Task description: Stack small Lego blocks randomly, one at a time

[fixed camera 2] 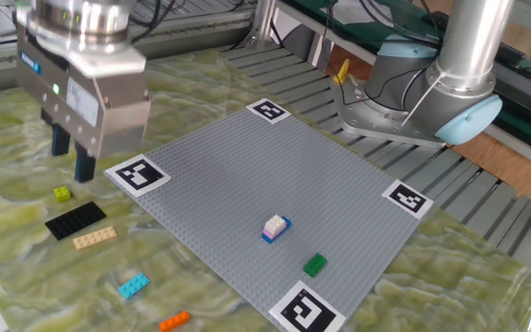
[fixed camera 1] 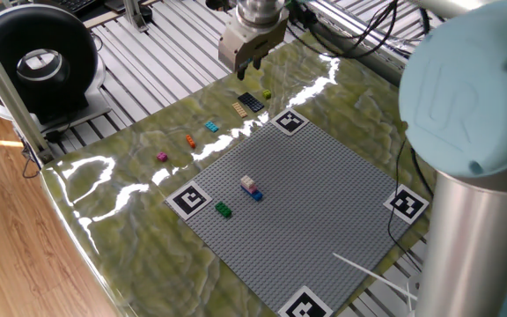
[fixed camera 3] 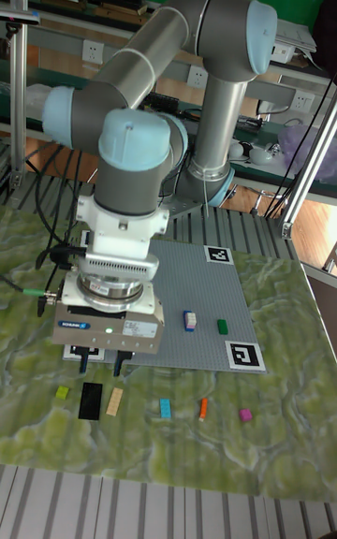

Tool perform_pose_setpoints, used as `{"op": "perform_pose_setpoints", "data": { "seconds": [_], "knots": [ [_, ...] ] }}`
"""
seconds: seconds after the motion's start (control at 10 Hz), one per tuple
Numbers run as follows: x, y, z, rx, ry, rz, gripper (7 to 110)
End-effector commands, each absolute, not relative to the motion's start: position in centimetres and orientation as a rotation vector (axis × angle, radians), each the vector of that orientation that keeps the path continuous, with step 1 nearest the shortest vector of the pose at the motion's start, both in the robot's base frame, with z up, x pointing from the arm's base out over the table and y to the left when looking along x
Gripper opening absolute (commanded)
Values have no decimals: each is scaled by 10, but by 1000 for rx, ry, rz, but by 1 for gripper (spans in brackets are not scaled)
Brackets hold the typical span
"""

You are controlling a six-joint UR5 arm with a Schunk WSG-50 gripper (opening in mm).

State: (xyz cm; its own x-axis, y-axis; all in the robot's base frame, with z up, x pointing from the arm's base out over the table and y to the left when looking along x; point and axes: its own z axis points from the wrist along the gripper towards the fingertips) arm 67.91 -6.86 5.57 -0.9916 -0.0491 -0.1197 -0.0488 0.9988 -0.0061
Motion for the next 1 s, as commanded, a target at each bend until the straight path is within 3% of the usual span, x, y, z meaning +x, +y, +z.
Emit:
{"op": "perform_pose_setpoints", "data": {
  "seconds": [0.0, 0.9],
  "knots": [
    [686, -70, 26, -19, 3053, 3, 22],
    [678, -66, 18, 6, 3137, 2, 22]
  ]
}}
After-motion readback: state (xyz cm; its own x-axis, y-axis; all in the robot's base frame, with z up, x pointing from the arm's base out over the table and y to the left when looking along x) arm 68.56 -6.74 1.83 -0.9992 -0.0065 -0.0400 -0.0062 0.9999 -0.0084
